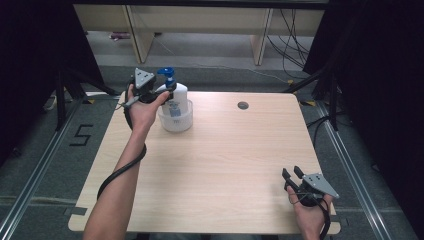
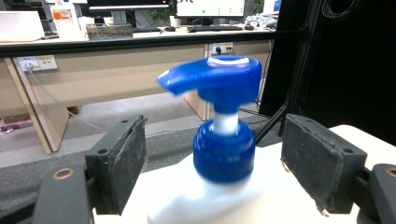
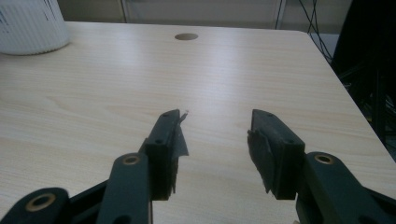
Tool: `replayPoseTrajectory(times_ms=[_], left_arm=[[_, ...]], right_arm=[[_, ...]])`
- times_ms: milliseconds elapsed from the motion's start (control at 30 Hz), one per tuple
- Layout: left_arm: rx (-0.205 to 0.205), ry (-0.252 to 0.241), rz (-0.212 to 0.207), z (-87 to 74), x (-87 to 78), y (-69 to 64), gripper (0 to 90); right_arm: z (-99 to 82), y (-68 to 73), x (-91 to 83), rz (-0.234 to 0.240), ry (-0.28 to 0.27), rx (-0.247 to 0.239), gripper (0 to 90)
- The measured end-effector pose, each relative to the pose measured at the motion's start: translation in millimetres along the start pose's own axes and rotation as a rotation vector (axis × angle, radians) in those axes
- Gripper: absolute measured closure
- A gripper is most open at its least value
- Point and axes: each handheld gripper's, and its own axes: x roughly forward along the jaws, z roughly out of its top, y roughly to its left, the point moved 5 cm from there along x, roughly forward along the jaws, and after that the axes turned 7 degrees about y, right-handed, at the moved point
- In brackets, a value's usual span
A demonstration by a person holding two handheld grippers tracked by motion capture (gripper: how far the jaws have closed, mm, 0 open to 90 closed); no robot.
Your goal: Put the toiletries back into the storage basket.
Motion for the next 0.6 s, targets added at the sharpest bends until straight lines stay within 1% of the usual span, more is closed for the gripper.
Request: replayPoseTrajectory(times_ms=[200, 233, 267, 367, 433, 467, 500, 567, 600], left_arm=[[0.007, -0.016, -0.002, -8.2, -15.5, -3.9, 22.3], [0.006, -0.018, -0.003, -8.9, -17.4, -4.1, 22.4], [0.008, -0.017, -0.003, -10.5, -20.3, -4.3, 22.4], [0.017, -0.018, -0.006, -14.8, -26.7, -4.1, 22.5], [0.022, -0.018, -0.012, -19.9, -32.1, -4.0, 22.7], [0.03, -0.023, -0.022, -23.9, -35.9, -3.9, 23.0], [0.04, -0.023, -0.022, -26.9, -38.4, -3.4, 23.1], [0.038, -0.019, -0.025, -35.7, -45.0, -0.8, 23.5], [0.048, -0.015, -0.021, -41.2, -49.4, 1.9, 23.6]], right_arm=[[0.5, 0.2, 0.0, 0.0, -0.002, 0.0, 53.7], [0.3, 0.9, -0.5, 0.004, 0.003, 0.01, 53.7], [0.3, 0.2, -0.2, 0.001, -0.001, 0.002, 53.6], [0.2, -0.1, -0.1, -0.001, 0.0, 0.004, 53.2], [0.2, 0.1, -0.2, 0.0, 0.002, 0.007, 53.1], [0.3, -0.5, -0.4, -0.004, 0.0, 0.002, 53.1], [0.3, -0.8, -0.6, -0.006, 0.001, 0.003, 53.1], [0.3, -0.9, -0.4, 0.005, 0.0, 0.003, 53.1], [0.5, -1.1, 0.6, 0.013, -0.011, 0.01, 53.1]])
